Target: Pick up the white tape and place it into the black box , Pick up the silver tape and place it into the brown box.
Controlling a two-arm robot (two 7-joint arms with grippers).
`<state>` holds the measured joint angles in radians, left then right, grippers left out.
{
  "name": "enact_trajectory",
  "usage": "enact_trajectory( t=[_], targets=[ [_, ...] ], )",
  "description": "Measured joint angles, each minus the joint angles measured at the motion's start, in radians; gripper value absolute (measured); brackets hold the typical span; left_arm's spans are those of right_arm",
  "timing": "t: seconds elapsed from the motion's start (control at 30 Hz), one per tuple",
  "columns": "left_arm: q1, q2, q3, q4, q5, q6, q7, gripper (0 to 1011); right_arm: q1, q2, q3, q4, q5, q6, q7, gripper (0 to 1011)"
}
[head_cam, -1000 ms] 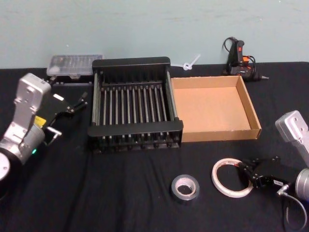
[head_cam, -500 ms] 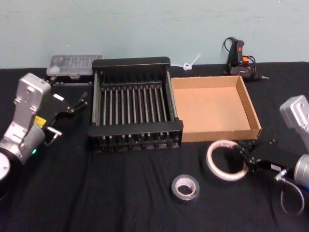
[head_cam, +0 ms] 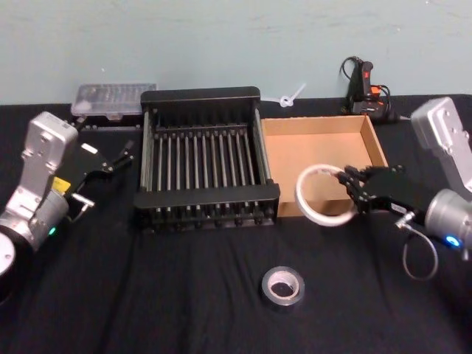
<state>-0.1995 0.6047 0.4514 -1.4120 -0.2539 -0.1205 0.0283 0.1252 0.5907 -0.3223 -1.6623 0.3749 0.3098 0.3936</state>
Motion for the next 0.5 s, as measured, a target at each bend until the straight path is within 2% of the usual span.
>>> enact_trajectory(
  t=[0.43, 0.5],
  targets=[
    [0.000, 0.000, 0.000, 0.000, 0.000, 0.000, 0.000, 1001, 0.132, -0.078, -0.071, 0.082, -0.054, 0.003, 0.009, 95],
    [0.000, 0.000, 0.000, 0.000, 0.000, 0.000, 0.000, 1001, 0.167, -0.101, -0.092, 0.109, -0.074, 0.003, 0.012, 96]
  ],
)
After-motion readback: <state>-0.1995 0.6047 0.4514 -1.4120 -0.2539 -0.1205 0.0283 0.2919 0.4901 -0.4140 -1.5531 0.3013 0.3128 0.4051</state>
